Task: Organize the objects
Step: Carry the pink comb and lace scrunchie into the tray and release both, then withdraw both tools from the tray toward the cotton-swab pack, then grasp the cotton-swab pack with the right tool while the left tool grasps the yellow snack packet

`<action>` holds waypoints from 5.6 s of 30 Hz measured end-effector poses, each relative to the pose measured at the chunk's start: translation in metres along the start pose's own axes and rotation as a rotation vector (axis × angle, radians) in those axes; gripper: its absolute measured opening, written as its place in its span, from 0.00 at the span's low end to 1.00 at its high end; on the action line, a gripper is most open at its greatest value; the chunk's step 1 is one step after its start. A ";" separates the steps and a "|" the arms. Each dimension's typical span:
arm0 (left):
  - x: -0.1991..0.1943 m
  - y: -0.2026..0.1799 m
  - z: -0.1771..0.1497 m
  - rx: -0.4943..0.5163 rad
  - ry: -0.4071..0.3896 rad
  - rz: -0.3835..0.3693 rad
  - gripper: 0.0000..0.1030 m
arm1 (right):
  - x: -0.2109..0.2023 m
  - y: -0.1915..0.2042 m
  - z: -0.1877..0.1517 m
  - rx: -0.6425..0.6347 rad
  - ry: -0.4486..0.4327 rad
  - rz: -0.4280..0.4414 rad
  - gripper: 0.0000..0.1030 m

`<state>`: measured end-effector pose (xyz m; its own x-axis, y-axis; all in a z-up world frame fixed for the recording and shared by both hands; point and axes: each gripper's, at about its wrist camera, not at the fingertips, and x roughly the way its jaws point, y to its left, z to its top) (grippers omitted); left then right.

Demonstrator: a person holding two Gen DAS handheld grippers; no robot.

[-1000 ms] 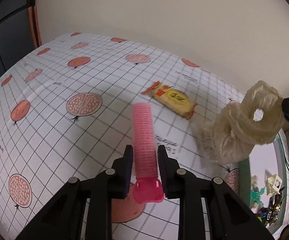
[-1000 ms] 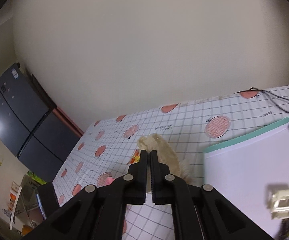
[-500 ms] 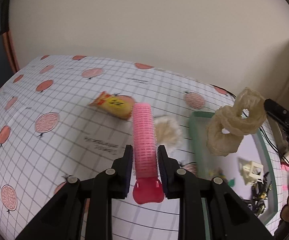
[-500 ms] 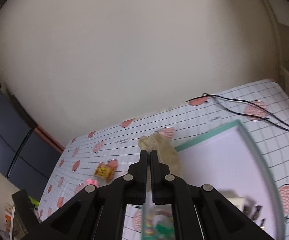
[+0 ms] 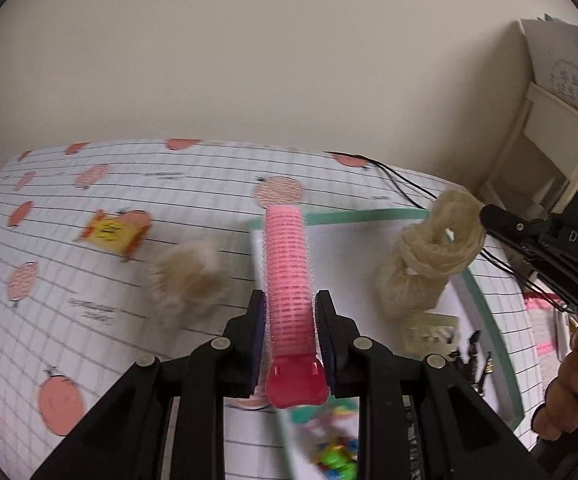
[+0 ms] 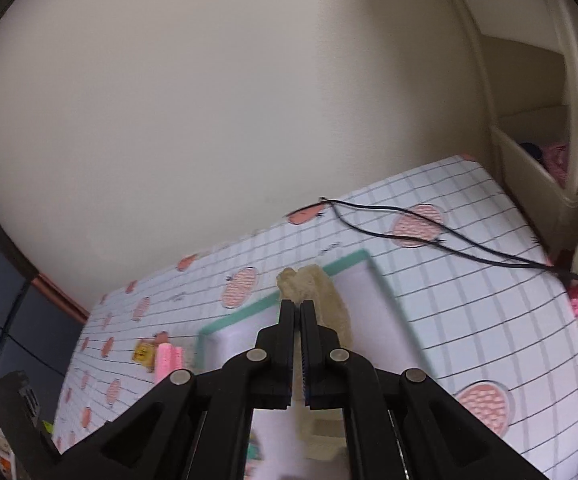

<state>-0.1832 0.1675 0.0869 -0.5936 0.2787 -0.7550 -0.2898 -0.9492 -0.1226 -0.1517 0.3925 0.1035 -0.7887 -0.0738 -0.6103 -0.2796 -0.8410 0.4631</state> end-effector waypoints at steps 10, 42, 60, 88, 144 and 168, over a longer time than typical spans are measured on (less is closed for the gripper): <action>0.039 -0.014 -0.009 -0.011 0.066 -0.032 0.25 | 0.019 -0.022 -0.009 -0.049 0.078 -0.149 0.03; 0.033 0.017 0.006 -0.133 0.106 -0.073 0.65 | 0.037 -0.012 -0.014 -0.088 0.231 -0.264 0.30; 0.023 0.064 0.016 -0.259 0.098 0.035 0.85 | 0.032 0.010 -0.009 -0.156 0.234 -0.240 0.66; 0.020 0.077 0.018 -0.291 0.051 0.113 1.00 | 0.038 0.018 -0.015 -0.183 0.221 -0.208 1.00; 0.012 0.256 0.018 -0.489 0.085 0.096 1.00 | 0.127 0.223 -0.114 -0.538 0.315 -0.010 0.97; 0.084 0.243 0.058 -0.417 0.180 0.071 0.99 | 0.169 0.204 -0.113 -0.488 0.348 -0.079 0.66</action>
<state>-0.3473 -0.0307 0.0311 -0.4508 0.2160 -0.8661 0.0959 -0.9530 -0.2875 -0.2798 0.1483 0.0222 -0.5271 -0.1025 -0.8436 0.0178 -0.9938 0.1097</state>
